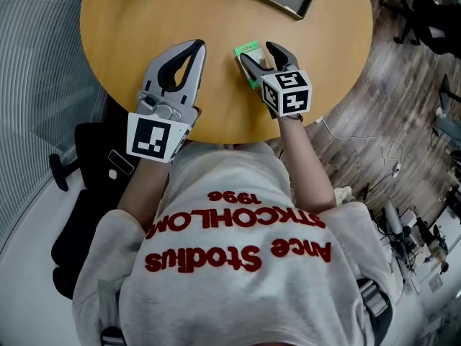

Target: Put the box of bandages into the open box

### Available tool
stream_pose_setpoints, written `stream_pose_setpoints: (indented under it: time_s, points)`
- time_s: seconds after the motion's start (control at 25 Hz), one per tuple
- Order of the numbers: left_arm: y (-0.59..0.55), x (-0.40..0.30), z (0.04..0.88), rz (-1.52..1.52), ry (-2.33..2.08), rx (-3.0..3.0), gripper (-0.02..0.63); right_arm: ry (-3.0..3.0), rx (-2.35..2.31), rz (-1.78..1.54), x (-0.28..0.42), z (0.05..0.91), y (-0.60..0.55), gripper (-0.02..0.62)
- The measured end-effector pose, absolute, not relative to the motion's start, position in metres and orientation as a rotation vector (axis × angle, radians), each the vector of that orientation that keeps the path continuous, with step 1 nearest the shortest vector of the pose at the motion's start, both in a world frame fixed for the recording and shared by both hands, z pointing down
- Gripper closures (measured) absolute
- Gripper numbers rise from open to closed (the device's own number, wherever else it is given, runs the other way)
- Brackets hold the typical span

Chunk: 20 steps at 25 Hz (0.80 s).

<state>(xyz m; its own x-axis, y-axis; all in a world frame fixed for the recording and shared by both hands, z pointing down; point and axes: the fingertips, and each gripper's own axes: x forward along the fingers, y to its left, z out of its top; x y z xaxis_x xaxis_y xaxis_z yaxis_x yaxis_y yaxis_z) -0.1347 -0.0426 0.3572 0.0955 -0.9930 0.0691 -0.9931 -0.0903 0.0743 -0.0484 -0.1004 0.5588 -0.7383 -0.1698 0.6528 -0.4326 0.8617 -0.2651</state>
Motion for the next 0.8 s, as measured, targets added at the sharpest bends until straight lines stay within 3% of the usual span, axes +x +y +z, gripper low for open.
stream_pose_setpoints:
  time_s: [0.44,0.8]
  points:
    - [-0.035,-0.144,0.371,0.020,-2.042,2.209,0.603,-2.221,0.455,0.436,-0.054,0.608,-0.087,0.202]
    - [-0.035,-0.151,0.377,0.019,-2.043,2.198,0.603,-2.152,0.448,0.361,-0.053,0.622,-0.082,0.202]
